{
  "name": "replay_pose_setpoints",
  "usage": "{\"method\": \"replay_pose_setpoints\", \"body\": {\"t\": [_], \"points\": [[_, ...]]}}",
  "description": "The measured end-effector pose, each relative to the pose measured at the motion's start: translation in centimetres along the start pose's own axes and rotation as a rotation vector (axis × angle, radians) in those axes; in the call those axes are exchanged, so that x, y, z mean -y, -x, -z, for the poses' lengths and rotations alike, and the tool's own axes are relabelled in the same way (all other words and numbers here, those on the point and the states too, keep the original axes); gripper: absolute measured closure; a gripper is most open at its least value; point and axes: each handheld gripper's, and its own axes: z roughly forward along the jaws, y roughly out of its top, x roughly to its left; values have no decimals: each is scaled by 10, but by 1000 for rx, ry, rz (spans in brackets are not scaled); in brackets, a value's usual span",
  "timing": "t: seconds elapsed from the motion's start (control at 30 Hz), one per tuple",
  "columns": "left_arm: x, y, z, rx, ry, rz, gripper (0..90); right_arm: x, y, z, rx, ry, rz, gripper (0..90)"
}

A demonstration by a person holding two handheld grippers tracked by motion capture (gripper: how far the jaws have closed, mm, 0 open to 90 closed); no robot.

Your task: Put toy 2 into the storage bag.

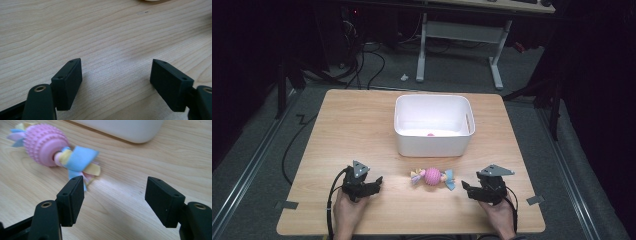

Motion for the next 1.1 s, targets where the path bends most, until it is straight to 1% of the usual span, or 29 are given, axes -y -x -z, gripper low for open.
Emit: {"method": "replay_pose_setpoints", "body": {"t": [0.07, 0.13, 0.37, 0.57, 0.73, 0.77, 0.93, 1.1], "points": [[0, 0, 0, 0, 0, 0, 260, -5, -4, 0, -18, 7, 21, 321], [0, 0, 0, 0, 0, 0, 260, -10, -8, -1, -38, 9, 29, 320], [0, 0, 0, 3, 0, 1, 260, -28, -22, -7, -95, -3, 83, 319], [0, 0, 0, 4, 1, 1, 260, -40, -35, -13, -128, -14, 130, 319], [0, 0, 0, 4, 1, 1, 260, -49, -44, -18, -164, -20, 156, 316], [0, 0, 0, 4, 1, 1, 260, -52, -49, -20, -171, -22, 173, 314], [0, -1, 0, 4, 1, 1, 261, -60, -55, -26, -176, -36, 195, 306], [0, 0, 0, 4, 1, 1, 261, -67, -60, -36, -197, -53, 204, 295]]}}
